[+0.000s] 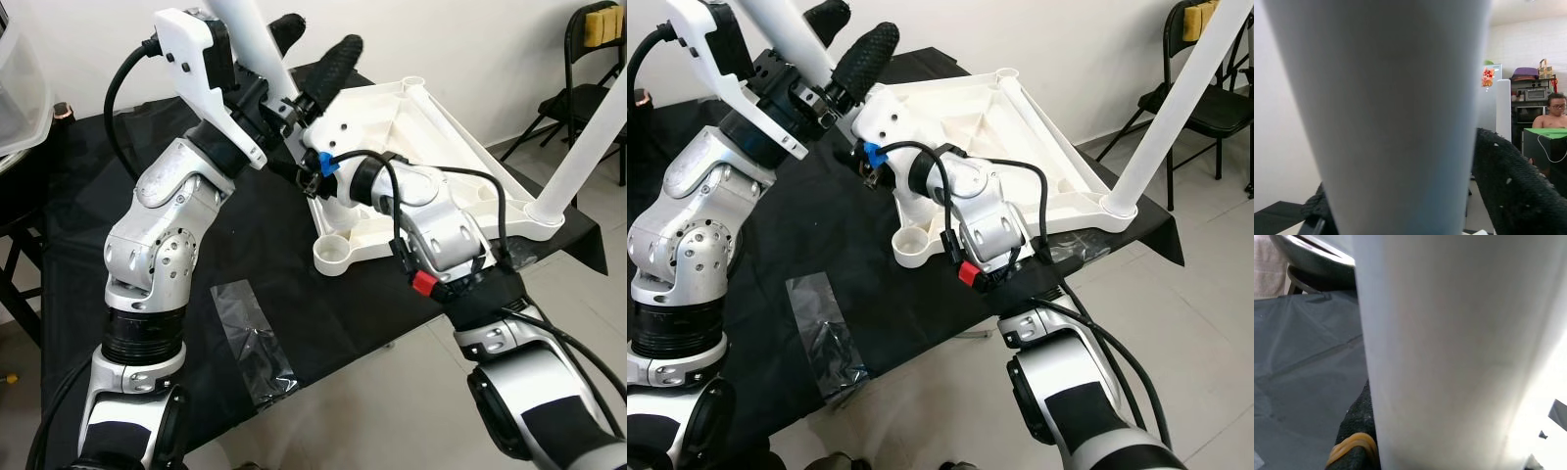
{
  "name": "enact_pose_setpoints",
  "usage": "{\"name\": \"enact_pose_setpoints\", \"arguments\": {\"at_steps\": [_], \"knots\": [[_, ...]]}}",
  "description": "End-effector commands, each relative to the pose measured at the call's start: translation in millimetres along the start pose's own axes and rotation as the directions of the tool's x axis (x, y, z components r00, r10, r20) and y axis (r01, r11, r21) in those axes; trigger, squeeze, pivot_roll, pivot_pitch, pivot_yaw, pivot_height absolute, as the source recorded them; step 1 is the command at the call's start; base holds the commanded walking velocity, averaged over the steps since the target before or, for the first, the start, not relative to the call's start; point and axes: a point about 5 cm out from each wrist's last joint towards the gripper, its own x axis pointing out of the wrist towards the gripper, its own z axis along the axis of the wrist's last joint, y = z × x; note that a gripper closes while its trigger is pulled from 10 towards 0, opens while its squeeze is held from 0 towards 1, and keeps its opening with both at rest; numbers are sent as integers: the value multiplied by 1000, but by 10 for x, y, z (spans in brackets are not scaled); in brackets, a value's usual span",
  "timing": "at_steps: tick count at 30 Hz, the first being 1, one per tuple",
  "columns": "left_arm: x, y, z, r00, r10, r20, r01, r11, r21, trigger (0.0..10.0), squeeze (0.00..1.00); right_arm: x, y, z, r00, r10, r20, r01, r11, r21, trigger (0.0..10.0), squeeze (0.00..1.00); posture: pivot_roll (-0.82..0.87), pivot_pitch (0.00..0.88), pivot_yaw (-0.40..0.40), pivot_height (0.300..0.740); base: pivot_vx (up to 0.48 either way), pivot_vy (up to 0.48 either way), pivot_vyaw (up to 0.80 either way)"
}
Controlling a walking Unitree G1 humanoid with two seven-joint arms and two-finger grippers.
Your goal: Building children table
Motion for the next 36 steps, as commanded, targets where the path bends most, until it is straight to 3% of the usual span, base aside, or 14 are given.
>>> {"name": "enact_pose_setpoints", "arguments": {"at_steps": [1, 13, 15, 16, 18, 19, 21, 24, 26, 29, 30, 31, 32, 36], "knots": [[45, -60, 4, 1000, -31, 1, 31, 1000, -6, 0, 0, 42, 96, 57, 999, 39, 19, -38, 998, -41, 10000, 0, 1, 71, -3, 740, 0, 0, 0], [62, -18, 37, 1000, -20, 0, 20, 1000, 24, 0, 0, 18, 39, 88, 999, 23, 39, -21, 999, -50, 10000, 0, 0, 69, -3, 740, 0, 0, 0], [65, 1, 70, 999, -38, 1, 38, 999, 39, 0, 0, -3, 27, 133, 995, 53, 87, -53, 999, 2, 10000, 0, 2, 68, -4, 740, 0, 0, 0], [73, 5, 109, 997, -73, 2, 73, 996, 50, 0, 0, -46, 27, 165, 985, 123, 125, -131, 990, 58, 10000, 1000, 3, 65, -7, 740, 0, 0, 0], [79, 7, 136, 995, -98, 2, 98, 994, 57, 0, 0, -79, 29, 190, 973, 174, 155, -189, 978, 91, 10000, 1000, 3, 65, -7, 740, 0, 0, 0], [94, 11, 183, 989, -149, -6, 149, 987, 63, 0, 0, -138, 14, 217, 954, 240, 180, -256, 964, 69, 10000, 1000, 4, 64, -6, 740, 0, 0, 0], [94, 11, 183, 989, -149, -6, 149, 987, 63, 0, 0, -138, 14, 217, 954, 240, 180, -256, 964, 69, 10000, 1000, 4, 64, -6, 740, 0, 0, 0], [105, -4, 191, 973, -230, -37, 230, 973, 16, 0, 0, -222, 20, 211, 921, 335, 201, -347, 937, 28, 10000, 1000, 3, 60, -9, 740, 0, 0, 0], [111, -71, 214, 937, -346, -43, 344, 938, -30, 0, 0, -297, 29, 99, 887, 437, 147, -444, 896, 17, 10000, 1000, 1, 59, -12, 740, 0, 0, 0], [122, -116, 227, 916, -399, -38, 397, 916, -56, 0, 0, -315, 50, 23, 873, 476, 107, -481, 877, 20, 10000, 1000, 2, 60, -14, 740, 0, 0, 0], [129, -171, 231, 889, -457, -43, 453, 888, -80, 0, 0, -326, 79, -52, 859, 507, 68, -509, 861, 21, 10000, 710, 1, 59, -13, 740, 0, 0, 0], [129, -171, 231, 889, -457, -43, 453, 888, -80, 0, 0, -326, 79, -52, 859, 507, 68, -509, 861, 21, 10000, 710, 1, 59, -13, 740, 0, 0, 0], [131, -221, 222, 856, -514, -51, 506, 855, -116, 0, 0, -324, 101, -105, 852, 522, 44, -523, 852, 26, 10000, 0, 2, 61, -13, 740, 0, 0, 0], [137, -291, 201, 801, -596, -55, 582, 796, -166, 0, 0, -311, 122, -182, 844, 537, 6, -537, 843, 34, 10000, 0, 3, 62, -14, 740, 0, 0, 0]]}}
